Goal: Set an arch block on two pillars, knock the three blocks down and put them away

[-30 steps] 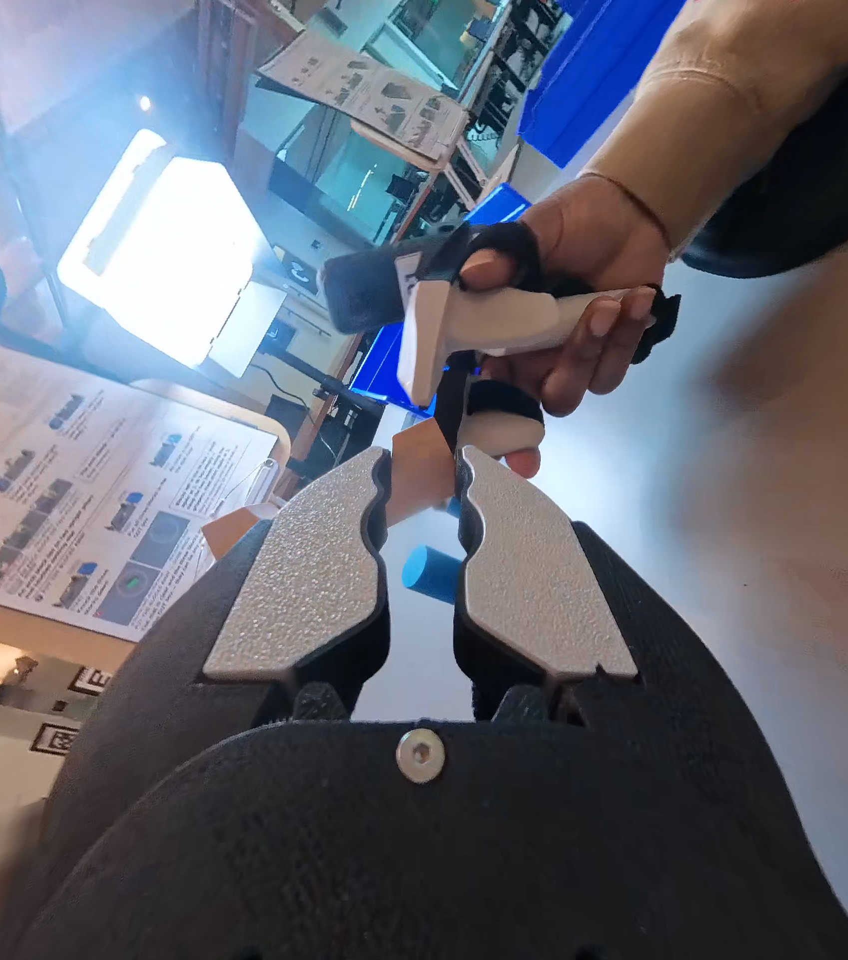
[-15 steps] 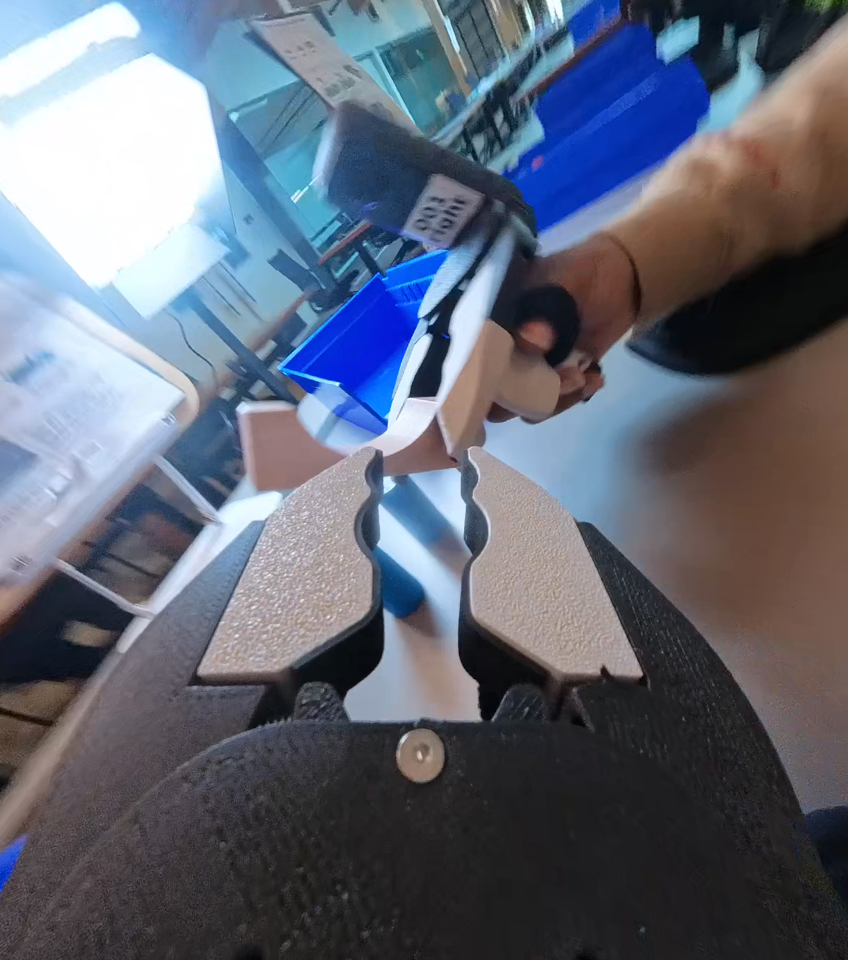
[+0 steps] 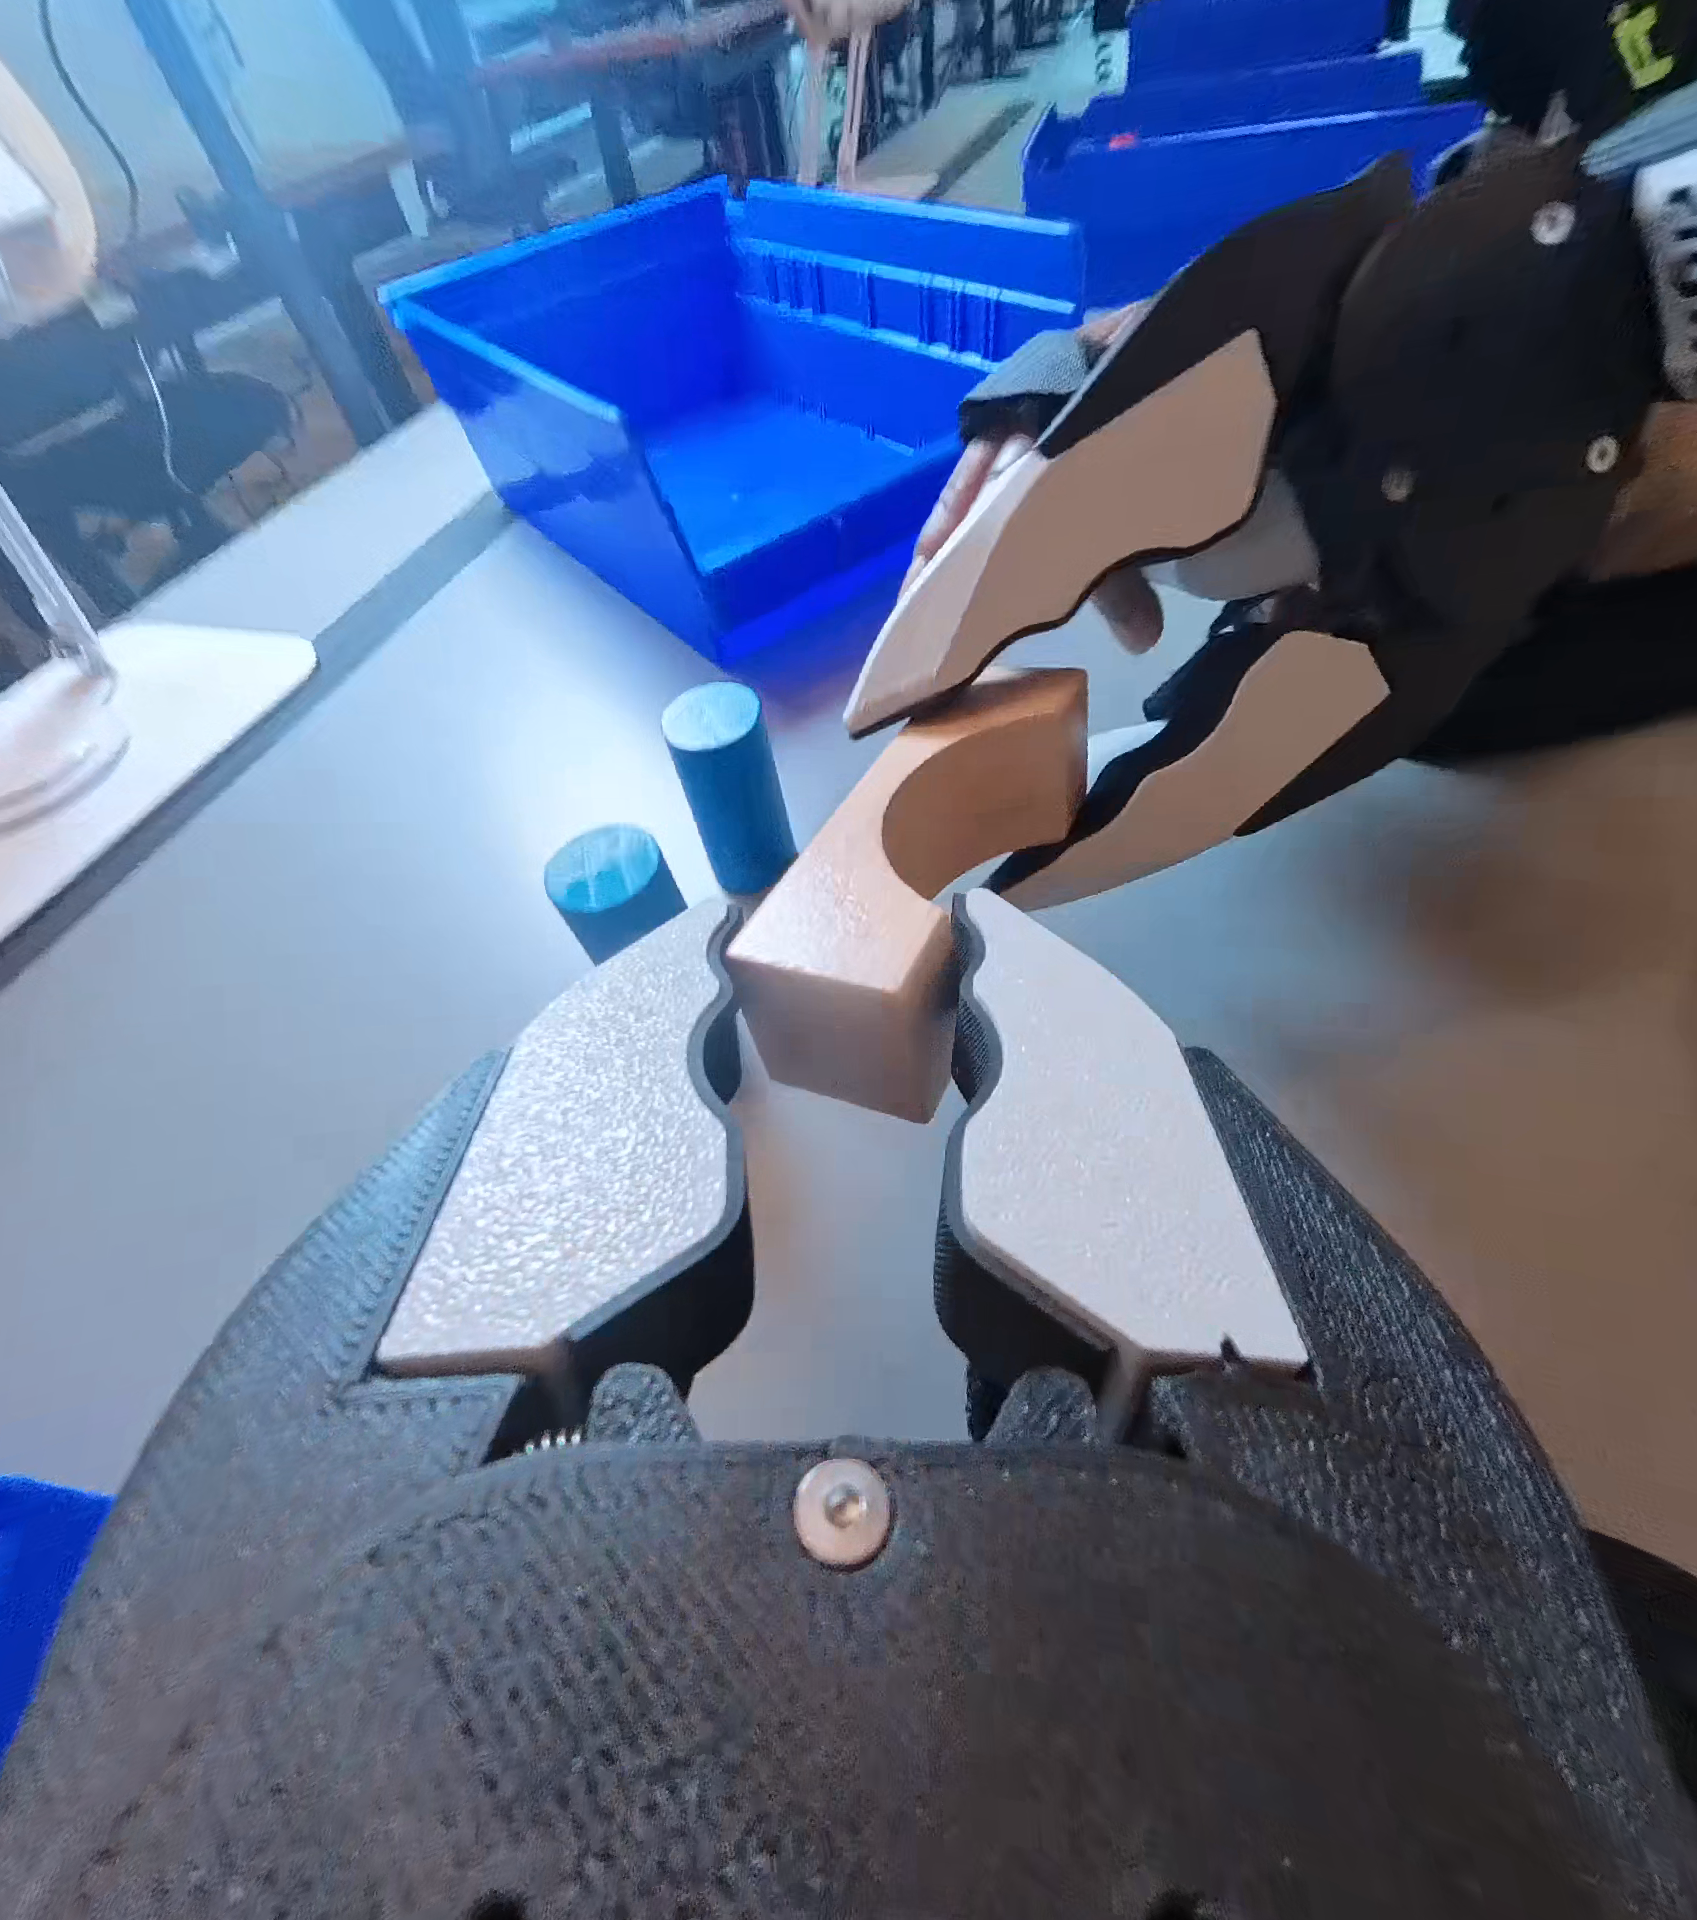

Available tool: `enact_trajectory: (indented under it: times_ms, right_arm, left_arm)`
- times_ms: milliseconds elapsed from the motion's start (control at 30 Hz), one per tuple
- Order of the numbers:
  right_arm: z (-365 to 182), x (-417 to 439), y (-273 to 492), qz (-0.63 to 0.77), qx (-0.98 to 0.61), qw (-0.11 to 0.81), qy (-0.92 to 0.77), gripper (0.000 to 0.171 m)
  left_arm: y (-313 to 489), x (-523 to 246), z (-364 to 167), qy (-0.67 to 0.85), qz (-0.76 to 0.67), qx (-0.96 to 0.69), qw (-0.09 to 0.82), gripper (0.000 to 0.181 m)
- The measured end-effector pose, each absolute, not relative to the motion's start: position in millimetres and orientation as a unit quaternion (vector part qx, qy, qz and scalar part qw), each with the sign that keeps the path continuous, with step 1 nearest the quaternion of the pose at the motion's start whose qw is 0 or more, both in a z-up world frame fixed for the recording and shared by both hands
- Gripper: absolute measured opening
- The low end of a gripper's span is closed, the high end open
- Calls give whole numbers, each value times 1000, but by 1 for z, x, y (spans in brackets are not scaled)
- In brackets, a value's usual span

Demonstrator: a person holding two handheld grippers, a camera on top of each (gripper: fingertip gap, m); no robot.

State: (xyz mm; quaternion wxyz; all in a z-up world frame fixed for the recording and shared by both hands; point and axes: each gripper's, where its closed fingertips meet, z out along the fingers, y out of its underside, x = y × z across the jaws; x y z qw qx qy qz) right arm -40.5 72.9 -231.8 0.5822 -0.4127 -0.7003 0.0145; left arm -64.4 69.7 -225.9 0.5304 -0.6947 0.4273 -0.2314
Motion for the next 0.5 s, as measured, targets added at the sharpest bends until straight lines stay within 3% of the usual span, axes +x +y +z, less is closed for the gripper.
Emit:
enact_trajectory:
  times_ms: [267,500]
  right_arm:
    - [-226,-24,33,360,-523,357,-685,50]
    - [-226,-16,5,474,-513,154,-699,54]
  left_arm:
    - [49,-50,-216,561,-55,-552,615,36]
    - [15,-18,-214,641,40,-395,656,36]
